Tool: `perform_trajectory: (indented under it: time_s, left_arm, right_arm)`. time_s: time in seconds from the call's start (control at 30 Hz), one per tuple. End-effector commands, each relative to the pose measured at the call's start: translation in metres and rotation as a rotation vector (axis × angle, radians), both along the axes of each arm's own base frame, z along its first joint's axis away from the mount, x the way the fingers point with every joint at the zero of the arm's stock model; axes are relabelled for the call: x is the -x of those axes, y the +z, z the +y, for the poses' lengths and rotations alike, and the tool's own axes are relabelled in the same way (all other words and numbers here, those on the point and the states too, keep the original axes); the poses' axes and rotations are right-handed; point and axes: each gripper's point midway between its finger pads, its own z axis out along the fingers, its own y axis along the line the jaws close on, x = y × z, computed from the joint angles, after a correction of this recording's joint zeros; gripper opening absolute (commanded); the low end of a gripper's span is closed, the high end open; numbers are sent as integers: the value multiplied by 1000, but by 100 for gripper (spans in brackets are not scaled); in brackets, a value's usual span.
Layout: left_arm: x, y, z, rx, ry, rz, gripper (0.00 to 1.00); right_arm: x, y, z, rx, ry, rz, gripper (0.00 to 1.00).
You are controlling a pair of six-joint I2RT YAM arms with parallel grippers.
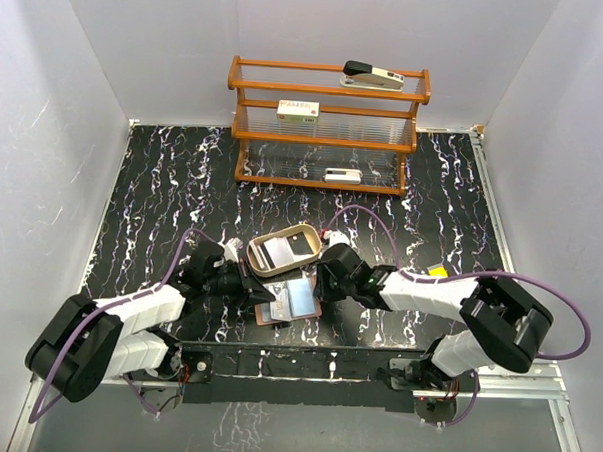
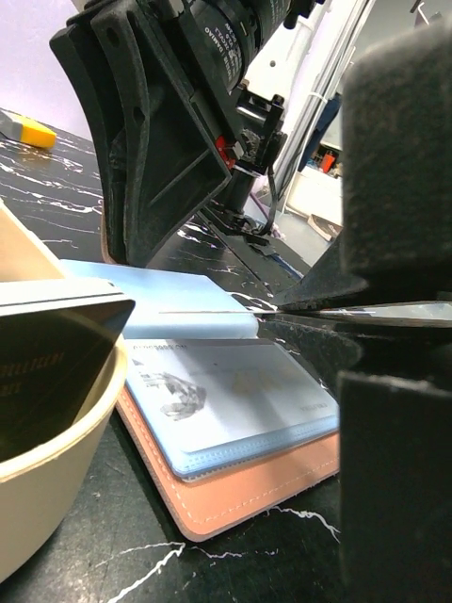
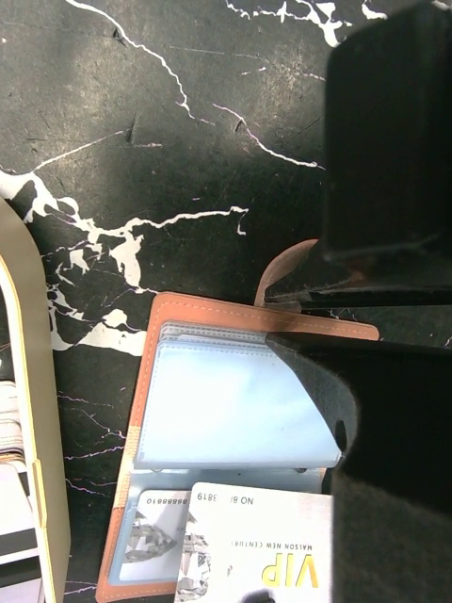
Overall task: Put the credit cards into the card holder
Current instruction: Insert the credit card into the card holder.
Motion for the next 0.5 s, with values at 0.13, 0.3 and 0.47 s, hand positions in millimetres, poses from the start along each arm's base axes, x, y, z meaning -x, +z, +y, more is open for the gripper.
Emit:
perform_trajectory:
  time_s: [0.13, 0.3, 0.47]
  left_arm:
    - [-7, 2, -4, 13, 1, -35, 0]
    - [-6, -6, -4, 6, 6, -15, 0]
    - [-5, -12, -5, 5, -3, -17, 0]
  right_arm:
    - [5, -4, -8, 3, -22, 2, 15]
    - [8, -9, -10, 3, -33, 13, 15]
    - [7, -9, -11, 0, -35, 9, 15]
